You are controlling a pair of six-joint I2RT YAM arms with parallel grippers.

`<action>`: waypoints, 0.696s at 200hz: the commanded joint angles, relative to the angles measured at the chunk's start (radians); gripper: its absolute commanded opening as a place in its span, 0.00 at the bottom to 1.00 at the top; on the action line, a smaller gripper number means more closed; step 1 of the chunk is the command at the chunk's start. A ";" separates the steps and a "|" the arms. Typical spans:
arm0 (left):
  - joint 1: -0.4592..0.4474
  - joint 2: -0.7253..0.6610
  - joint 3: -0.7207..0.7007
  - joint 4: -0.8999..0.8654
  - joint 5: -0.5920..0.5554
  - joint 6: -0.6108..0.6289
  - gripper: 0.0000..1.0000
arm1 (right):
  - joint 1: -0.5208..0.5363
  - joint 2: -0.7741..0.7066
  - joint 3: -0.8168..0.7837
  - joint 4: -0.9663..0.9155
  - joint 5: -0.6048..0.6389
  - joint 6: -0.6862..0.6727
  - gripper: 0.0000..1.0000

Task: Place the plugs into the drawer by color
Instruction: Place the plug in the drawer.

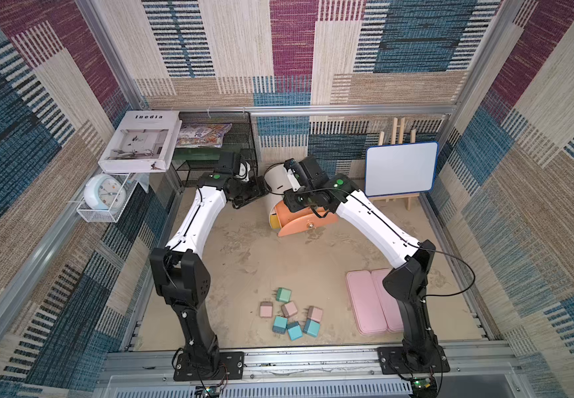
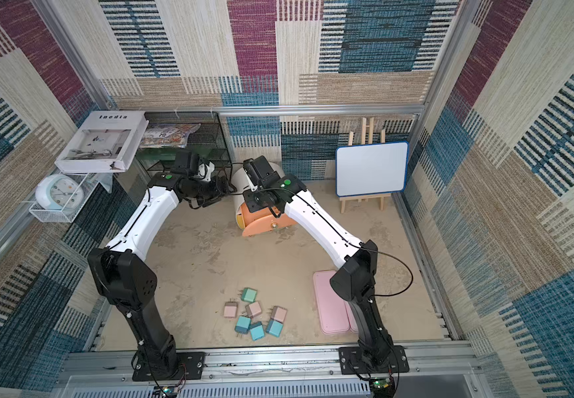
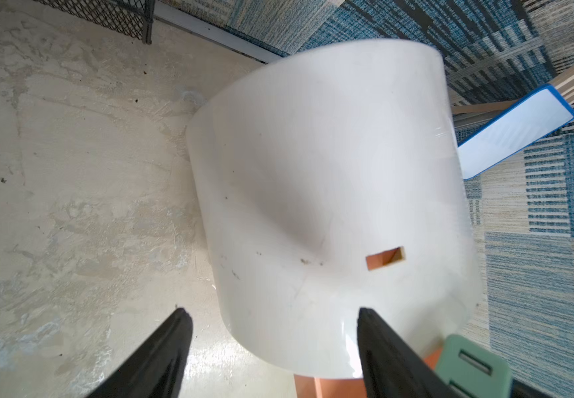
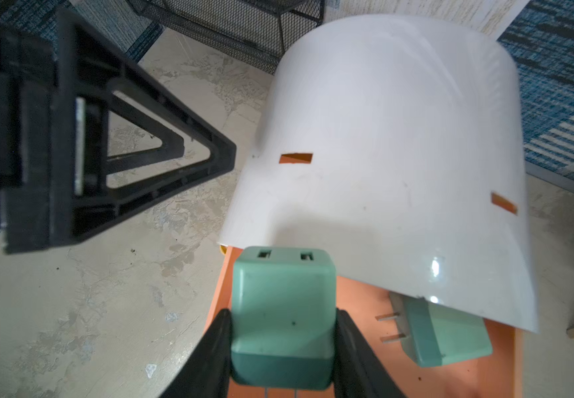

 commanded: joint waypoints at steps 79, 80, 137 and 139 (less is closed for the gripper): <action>0.002 0.010 -0.041 0.065 0.023 -0.020 0.79 | 0.035 -0.056 -0.033 -0.075 0.024 0.041 0.31; 0.002 0.010 -0.042 0.066 0.024 -0.021 0.79 | 0.034 -0.057 -0.035 -0.074 0.025 0.041 0.31; -0.003 0.004 -0.059 0.075 0.027 -0.026 0.79 | 0.036 -0.044 -0.106 -0.018 0.028 0.038 0.31; -0.004 0.004 -0.059 0.075 0.027 -0.026 0.79 | 0.036 -0.041 -0.106 -0.018 0.030 0.038 0.31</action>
